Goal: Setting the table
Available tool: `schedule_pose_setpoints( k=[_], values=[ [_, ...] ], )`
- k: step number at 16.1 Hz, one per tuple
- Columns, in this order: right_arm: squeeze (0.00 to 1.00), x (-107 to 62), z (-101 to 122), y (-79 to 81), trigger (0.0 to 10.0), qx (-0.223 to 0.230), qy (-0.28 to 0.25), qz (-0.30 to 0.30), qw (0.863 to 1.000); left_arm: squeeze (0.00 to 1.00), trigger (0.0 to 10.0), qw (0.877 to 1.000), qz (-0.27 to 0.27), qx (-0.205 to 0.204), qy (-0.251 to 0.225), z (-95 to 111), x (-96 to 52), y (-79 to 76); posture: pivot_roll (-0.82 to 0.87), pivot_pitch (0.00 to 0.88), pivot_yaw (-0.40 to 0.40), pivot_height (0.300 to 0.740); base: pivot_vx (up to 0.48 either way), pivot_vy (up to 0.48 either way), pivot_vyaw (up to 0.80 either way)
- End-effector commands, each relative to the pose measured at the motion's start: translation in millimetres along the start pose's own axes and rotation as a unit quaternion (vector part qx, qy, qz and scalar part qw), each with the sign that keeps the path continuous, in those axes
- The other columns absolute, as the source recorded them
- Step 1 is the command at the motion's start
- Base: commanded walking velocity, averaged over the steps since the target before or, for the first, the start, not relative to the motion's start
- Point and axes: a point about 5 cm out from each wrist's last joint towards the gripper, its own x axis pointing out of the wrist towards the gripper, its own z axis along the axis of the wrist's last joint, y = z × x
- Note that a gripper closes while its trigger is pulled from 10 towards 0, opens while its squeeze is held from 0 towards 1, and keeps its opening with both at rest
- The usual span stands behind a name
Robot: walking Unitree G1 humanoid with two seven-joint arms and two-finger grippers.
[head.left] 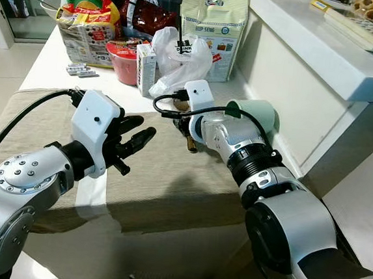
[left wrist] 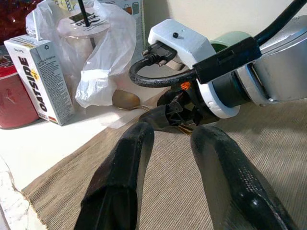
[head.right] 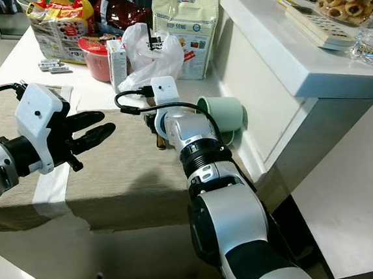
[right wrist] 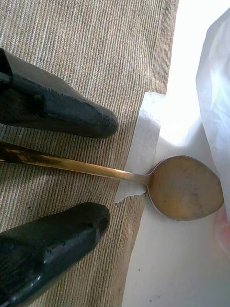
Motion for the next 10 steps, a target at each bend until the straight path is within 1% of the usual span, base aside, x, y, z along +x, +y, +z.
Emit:
schedule_pose_setpoints(
  k=[1, 3, 4, 5, 10],
  values=[
    [0.00, 6.3, -33.5, -5.2, 10.0, 0.003, 0.066, -0.015, 0.998, 0.00, 10.0, 1.000, -0.004, 0.010, -0.006, 5.0, 0.2, -0.3, -0.07, 0.020, -0.010, 0.740, 0.000, 0.000, 0.00],
    [0.00, 6.2, -32.5, -5.9, 10.0, 0.005, 0.063, -0.016, 0.998, 0.00, 10.0, 1.000, -0.004, 0.010, -0.006, 5.1, 0.3, -0.1, -0.07, 0.020, -0.010, 0.740, 0.000, 0.000, 0.00],
    [0.00, 6.2, -31.8, -5.4, 6.4, 0.004, 0.061, -0.015, 0.998, 0.00, 10.0, 1.000, -0.004, 0.010, -0.006, 5.2, 0.3, 0.0, -0.07, 0.021, -0.009, 0.740, 0.000, 0.000, 0.00],
    [0.00, 6.4, -31.5, -3.9, 0.0, 0.001, 0.058, -0.012, 0.998, 0.00, 10.0, 1.000, -0.004, 0.011, -0.006, 5.2, 0.2, 0.1, -0.07, 0.021, -0.009, 0.740, 0.000, 0.000, 0.00],
    [0.00, 7.0, -32.7, -2.1, 0.0, -0.002, 0.057, -0.010, 0.998, 0.00, 10.0, 1.000, -0.004, 0.011, -0.006, 5.4, -0.1, -0.2, -0.07, 0.024, -0.007, 0.740, 0.000, 0.000, 0.00]
  ],
)
